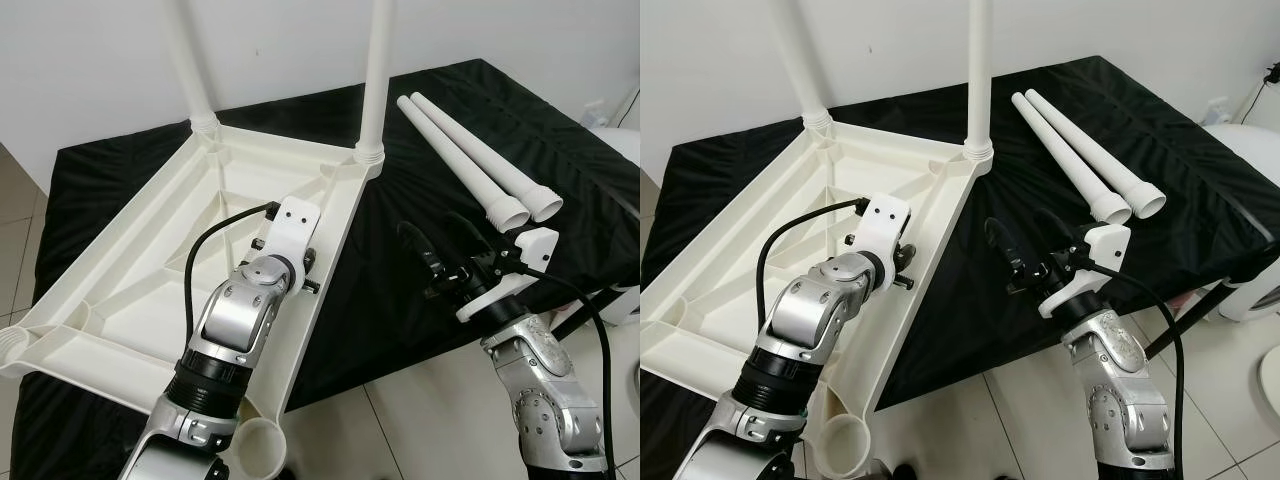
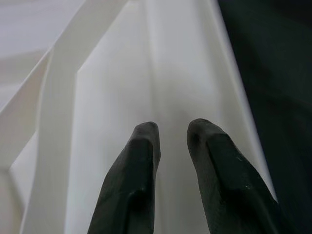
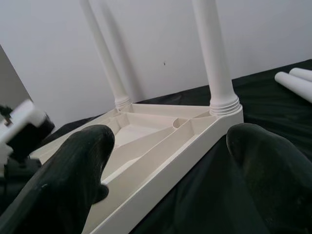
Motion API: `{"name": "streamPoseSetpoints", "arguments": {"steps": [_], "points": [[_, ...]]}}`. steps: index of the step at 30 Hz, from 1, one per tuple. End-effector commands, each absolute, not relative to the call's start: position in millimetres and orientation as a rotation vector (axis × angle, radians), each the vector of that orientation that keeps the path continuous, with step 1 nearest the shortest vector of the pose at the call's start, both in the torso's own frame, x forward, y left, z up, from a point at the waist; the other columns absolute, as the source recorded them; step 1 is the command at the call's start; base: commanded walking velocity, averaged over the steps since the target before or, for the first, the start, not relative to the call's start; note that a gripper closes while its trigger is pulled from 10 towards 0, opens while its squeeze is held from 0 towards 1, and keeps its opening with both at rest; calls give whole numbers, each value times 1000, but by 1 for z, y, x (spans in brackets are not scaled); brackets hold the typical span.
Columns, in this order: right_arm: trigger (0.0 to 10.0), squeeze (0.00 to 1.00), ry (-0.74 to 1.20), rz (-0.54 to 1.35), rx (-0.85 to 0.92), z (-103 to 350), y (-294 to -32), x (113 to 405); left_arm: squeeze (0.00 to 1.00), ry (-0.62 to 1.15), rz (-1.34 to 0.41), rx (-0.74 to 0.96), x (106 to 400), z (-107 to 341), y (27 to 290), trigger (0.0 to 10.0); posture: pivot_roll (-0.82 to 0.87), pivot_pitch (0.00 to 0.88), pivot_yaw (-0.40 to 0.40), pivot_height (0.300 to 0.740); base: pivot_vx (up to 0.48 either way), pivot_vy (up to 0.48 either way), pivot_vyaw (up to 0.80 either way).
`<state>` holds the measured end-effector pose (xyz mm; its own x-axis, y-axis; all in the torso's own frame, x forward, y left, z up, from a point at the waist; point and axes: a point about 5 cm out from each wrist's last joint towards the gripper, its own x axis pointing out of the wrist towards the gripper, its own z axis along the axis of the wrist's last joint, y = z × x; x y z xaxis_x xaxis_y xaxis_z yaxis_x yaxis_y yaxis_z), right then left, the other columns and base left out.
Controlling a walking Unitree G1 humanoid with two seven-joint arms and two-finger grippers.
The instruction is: Building children table
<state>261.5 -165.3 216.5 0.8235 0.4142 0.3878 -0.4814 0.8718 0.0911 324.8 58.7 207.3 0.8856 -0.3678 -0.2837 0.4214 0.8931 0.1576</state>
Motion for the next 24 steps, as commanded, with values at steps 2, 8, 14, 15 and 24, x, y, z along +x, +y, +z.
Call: {"name": "streamPoseSetpoints", "arguments": {"steps": [2,8,14,15,24], "points": [[10000,0,-353,499,189,214,-163,260,0,169,-498,216,315,222,58,10000,-91,152,104,740,0,0,0],[10000,0,-337,515,188,211,-159,263,0,80,-530,284,307,236,83,10000,-77,143,94,740,0,0,0],[10000,0,-327,523,186,209,-157,264,0,50,-524,325,302,243,104,10000,-68,136,84,740,0,0,0],[10000,0,-324,527,185,208,-157,266,0,49,-512,344,300,246,115,10000,-62,133,78,740,0,0,0],[10000,0,-311,541,182,208,-154,273,0,90,-409,475,297,247,159,10000,-44,122,52,740,0,0,0]]}}
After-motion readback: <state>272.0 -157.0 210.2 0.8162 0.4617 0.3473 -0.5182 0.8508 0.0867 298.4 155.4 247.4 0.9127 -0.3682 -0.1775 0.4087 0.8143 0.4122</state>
